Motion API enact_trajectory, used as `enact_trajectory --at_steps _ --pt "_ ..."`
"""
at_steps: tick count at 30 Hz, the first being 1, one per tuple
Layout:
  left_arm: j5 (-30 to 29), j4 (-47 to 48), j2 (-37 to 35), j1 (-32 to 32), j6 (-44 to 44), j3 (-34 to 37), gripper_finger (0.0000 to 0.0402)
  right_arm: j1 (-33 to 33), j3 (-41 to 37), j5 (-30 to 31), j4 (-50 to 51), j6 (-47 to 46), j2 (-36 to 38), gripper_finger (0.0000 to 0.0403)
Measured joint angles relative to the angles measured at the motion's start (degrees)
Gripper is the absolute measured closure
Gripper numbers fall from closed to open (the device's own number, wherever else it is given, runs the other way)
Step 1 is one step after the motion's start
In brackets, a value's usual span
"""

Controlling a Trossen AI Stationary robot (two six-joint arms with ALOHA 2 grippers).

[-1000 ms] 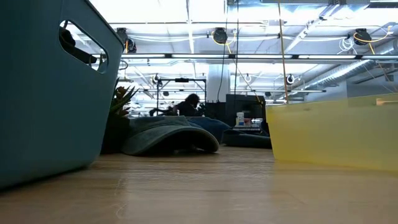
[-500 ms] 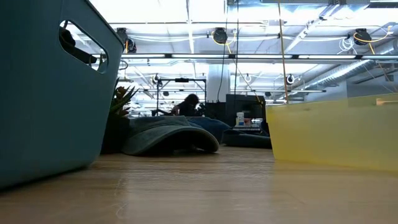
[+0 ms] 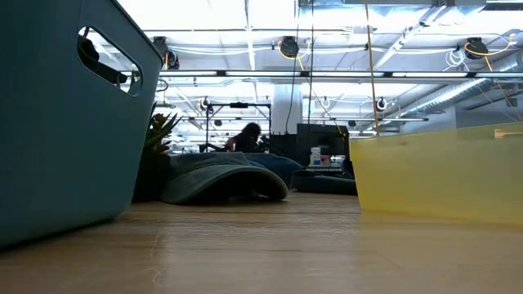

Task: Pick & Place hat
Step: Put the right blue cap into the blue bin

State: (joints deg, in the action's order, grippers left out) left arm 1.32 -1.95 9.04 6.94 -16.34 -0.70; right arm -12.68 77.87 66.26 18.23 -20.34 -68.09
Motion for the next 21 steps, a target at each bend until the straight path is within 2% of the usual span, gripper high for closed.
enact_trajectory --at_steps 3,8,10,12,18,21 --pt "0.00 -0.01 0.02 0.00 0.02 0.01 0.0004 0.01 0.00 0.02 0.05 0.79 0.02 0.0057" --pt "0.00 -0.01 0.01 -0.01 0.02 0.01 0.0004 0.01 0.00 -0.29 -0.34 13.39 0.02 0.0057" --pt "0.00 0.01 0.02 -0.01 0.01 0.01 0.0004 0.01 0.00 -0.42 -0.52 15.80 0.46 0.0057" --pt "0.00 -0.01 0.02 -0.01 0.02 0.01 0.0004 0.02 0.00 -0.72 -0.56 16.62 1.18 0.0057" --pt "0.00 -0.01 0.01 -0.01 0.02 0.01 0.0004 2.09 0.00 -8.89 0.48 16.54 4.29 0.0057" --pt "0.00 0.01 0.02 -0.02 0.02 0.01 0.0004 3.03 0.00 -9.52 0.63 16.72 5.84 0.0057"
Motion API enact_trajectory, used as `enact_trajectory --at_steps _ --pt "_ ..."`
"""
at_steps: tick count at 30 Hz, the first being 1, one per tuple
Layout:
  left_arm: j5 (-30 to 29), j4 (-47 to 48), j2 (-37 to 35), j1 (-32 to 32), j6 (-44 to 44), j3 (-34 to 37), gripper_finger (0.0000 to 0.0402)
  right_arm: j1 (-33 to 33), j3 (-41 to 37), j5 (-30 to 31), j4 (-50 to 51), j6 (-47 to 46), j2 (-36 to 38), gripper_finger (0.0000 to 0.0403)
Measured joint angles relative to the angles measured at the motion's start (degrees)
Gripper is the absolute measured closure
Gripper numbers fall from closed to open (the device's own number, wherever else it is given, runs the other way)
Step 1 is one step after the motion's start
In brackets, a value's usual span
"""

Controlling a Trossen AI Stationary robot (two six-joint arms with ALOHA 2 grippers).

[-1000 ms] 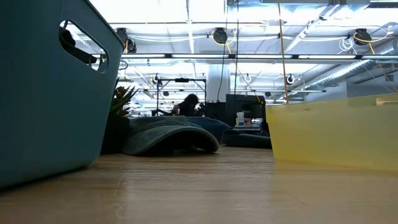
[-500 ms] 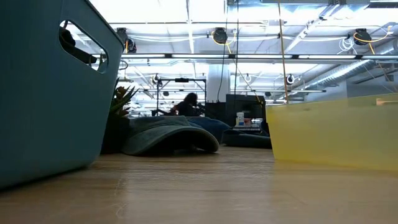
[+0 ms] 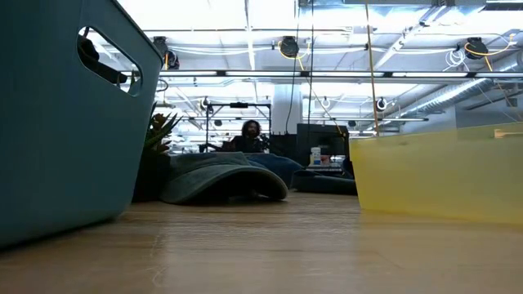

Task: Pick & Place hat
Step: Put the right blue cap into the blue bin

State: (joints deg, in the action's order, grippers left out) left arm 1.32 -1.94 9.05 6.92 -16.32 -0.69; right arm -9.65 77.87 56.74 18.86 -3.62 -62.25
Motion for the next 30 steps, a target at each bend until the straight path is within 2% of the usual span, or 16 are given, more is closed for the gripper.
enact_trajectory --at_steps 12,21,30 --pt "0.00 -0.02 0.00 0.01 0.00 0.00 0.0004 4.44 0.00 -0.16 4.00 6.23 3.32 0.0057" --pt "0.00 -0.01 -0.02 -0.01 0.00 0.00 0.0004 11.46 0.00 -10.58 8.05 3.78 3.31 0.0057" --pt "0.00 0.00 0.01 0.02 0.00 -0.01 0.0004 14.83 0.00 -11.13 14.84 -0.25 3.27 0.0057"
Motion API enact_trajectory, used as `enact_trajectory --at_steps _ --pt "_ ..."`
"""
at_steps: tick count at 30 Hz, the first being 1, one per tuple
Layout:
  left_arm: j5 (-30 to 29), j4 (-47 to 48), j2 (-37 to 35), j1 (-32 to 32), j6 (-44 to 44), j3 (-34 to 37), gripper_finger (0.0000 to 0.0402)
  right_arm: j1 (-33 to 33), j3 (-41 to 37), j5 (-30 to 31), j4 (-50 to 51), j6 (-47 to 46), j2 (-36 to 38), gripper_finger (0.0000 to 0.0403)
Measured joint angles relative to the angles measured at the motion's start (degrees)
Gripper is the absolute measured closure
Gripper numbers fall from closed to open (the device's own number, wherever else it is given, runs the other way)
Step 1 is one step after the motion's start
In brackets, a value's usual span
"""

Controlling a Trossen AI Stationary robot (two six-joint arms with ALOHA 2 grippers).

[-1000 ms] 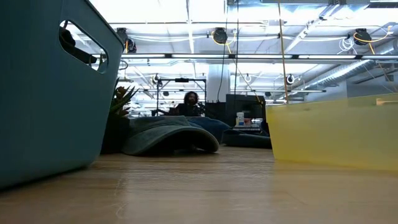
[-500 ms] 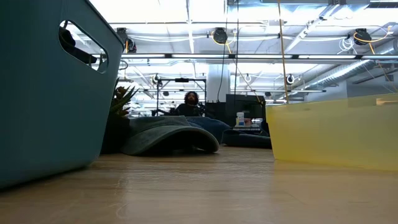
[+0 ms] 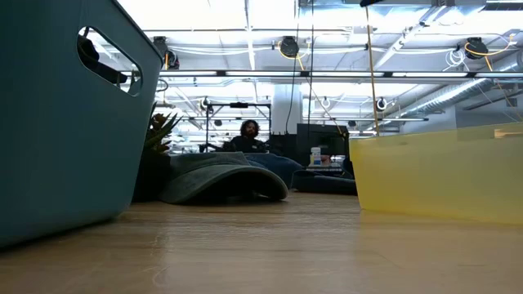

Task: Pick & Place hat
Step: Put the right blue cap into the blue bin

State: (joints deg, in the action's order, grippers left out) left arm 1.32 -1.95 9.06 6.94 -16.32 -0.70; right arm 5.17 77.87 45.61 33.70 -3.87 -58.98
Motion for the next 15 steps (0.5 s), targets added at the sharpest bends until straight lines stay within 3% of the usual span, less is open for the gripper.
enact_trajectory --at_steps 6,15 --pt "0.00 0.01 -0.01 -0.02 0.00 0.01 0.0004 1.63 0.00 -3.86 3.62 -4.36 -0.02 0.0057" --pt "0.00 0.01 -0.01 0.00 -0.01 0.00 0.0004 1.66 0.00 -3.92 4.23 -1.43 0.00 0.0057"
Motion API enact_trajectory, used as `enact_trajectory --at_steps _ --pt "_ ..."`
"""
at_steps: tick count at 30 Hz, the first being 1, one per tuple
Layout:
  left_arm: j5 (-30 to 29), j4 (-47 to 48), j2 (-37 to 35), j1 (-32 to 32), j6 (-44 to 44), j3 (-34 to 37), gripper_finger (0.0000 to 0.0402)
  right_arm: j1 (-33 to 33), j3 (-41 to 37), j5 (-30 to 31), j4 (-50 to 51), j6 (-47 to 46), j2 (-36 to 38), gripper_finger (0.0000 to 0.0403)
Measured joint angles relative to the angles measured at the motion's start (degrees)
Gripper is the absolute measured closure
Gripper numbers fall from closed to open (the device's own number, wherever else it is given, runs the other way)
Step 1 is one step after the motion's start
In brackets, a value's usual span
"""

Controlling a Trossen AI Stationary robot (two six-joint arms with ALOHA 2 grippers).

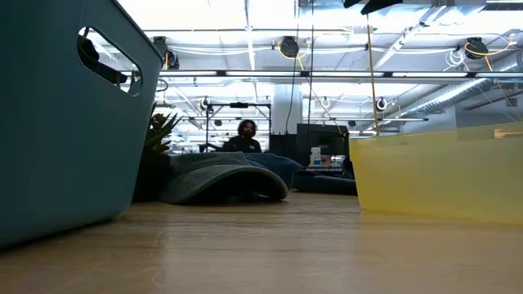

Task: Pick & Place hat
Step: Put the right blue cap into the blue bin

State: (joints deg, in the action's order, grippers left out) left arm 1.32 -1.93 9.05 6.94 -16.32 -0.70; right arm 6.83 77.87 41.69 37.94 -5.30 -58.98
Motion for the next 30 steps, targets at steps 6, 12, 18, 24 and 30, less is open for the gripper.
enact_trajectory --at_steps 6,12,18,24,30 --pt "0.00 0.00 0.01 0.00 0.00 0.01 0.0004 0.00 0.00 0.00 0.08 -0.01 0.00 0.0057" --pt "0.00 0.00 0.00 0.00 0.01 0.01 0.0004 0.00 0.00 0.00 0.08 -0.02 0.00 0.0057" --pt "0.00 0.00 0.01 -0.01 0.00 0.01 0.0004 0.02 0.00 0.00 0.53 -0.02 0.00 0.0057" --pt "0.00 -0.01 0.00 -0.01 0.01 0.01 0.0004 1.28 0.00 -2.14 1.08 0.09 0.00 0.0057" --pt "0.00 -0.01 -0.01 0.00 0.01 0.00 0.0004 2.99 0.00 -5.84 1.35 0.42 0.00 0.0057"
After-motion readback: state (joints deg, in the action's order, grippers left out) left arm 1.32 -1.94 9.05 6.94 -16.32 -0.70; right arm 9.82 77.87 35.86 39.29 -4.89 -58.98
